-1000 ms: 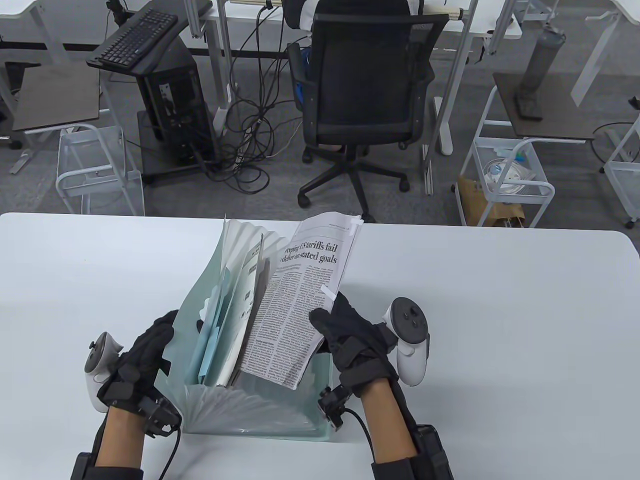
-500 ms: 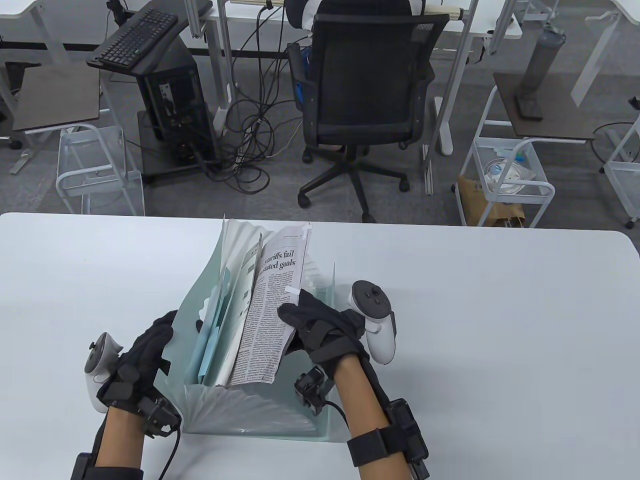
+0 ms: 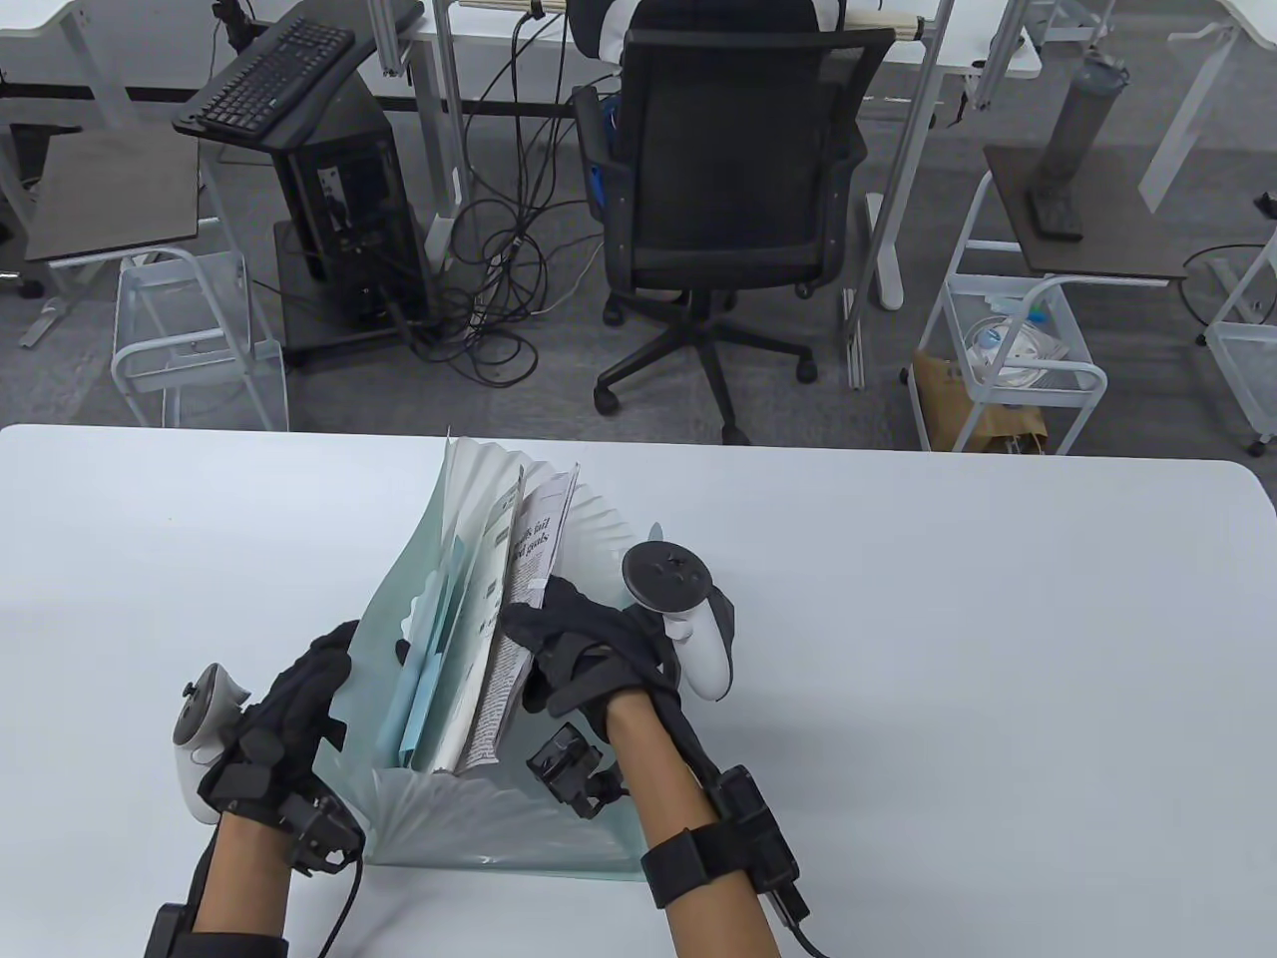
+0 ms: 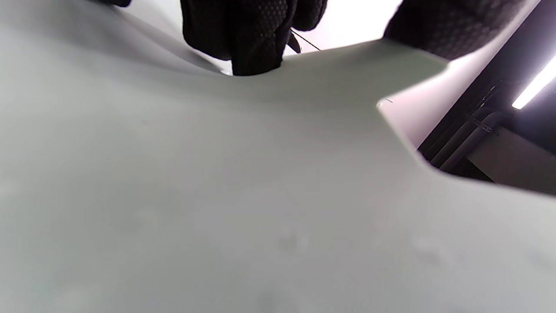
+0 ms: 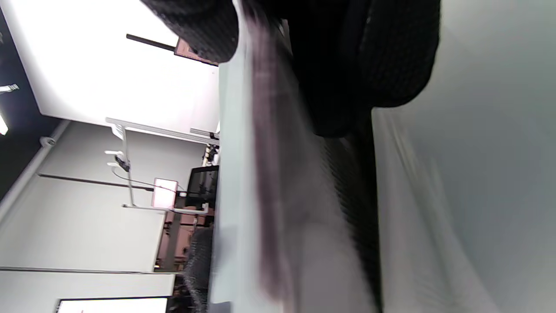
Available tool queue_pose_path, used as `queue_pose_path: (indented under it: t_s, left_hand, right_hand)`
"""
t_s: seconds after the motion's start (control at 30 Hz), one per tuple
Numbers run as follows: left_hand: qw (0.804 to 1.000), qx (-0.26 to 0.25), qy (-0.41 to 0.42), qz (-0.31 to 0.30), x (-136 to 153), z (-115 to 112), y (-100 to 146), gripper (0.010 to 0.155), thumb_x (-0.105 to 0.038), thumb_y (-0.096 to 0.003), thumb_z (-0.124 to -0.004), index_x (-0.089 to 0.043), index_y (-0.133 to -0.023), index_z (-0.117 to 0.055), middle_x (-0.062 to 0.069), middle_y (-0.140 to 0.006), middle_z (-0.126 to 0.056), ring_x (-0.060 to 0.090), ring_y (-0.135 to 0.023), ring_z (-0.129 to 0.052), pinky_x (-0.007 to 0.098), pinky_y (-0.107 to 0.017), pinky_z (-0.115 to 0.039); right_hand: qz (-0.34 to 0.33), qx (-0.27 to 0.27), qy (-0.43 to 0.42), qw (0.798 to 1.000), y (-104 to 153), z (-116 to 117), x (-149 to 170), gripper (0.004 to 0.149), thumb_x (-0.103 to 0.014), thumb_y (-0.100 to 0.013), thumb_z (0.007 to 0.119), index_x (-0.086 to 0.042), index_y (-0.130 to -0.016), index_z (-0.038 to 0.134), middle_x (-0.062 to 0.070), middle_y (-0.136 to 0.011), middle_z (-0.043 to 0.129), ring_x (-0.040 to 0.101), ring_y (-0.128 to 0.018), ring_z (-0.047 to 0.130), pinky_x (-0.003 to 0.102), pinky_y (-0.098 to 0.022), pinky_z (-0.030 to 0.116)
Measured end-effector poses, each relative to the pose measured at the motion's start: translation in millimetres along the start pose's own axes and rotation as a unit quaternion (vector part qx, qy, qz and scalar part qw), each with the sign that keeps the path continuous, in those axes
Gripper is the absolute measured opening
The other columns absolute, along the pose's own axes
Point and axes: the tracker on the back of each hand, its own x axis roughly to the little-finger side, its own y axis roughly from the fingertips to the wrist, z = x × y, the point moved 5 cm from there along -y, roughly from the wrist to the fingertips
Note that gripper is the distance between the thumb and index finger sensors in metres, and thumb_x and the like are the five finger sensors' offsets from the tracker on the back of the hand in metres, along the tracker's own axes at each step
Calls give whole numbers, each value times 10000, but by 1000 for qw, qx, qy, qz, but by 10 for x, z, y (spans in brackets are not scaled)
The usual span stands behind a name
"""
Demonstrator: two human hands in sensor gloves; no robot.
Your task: Sort materials into accordion folder compartments
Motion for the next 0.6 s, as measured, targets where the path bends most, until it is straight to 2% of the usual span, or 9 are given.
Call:
queue_pose_path:
  t_s: [0.2, 0.3, 0.5, 0.6]
  left_hand:
    - [1000, 0, -6, 2, 15, 1, -8, 802, -561, -486, -794, -186, -1067, -388, 105, -1056, -755, 367, -1066, -579, 691, -699, -435]
    - [1000, 1, -6, 3, 24, -5, -13, 803, -561, -487, -794, -186, -1067, -385, 105, -1056, -754, 367, -1067, -577, 691, -699, -433]
    - [1000, 0, -11, 3, 28, -16, -18, 806, -564, -488, -793, -185, -1068, -382, 104, -1057, -752, 367, -1067, -576, 690, -698, -431]
    - [1000, 0, -13, 4, 36, -22, -21, 806, -563, -488, -793, -184, -1068, -382, 106, -1056, -752, 368, -1066, -575, 690, -698, -430]
  right_hand:
    - [52, 29, 132, 990, 29, 44, -53, 614, -297, -693, 729, 71, -1103, 456, 292, -872, 783, 374, -489, 960, 420, -377, 822]
    - [61, 48, 185, 980, 26, 81, -109, 495, -253, -680, 744, 49, -1046, 600, 216, -736, 878, 307, -369, 974, 387, -304, 833]
    - [62, 48, 191, 978, -16, 134, -162, 411, -198, -661, 757, 48, -982, 688, 211, -653, 919, 265, -284, 985, 364, -244, 842]
    - [63, 33, 175, 982, -27, 152, -149, 415, -158, -657, 738, 62, -1001, 663, 237, -701, 910, 272, -297, 986, 365, -251, 842]
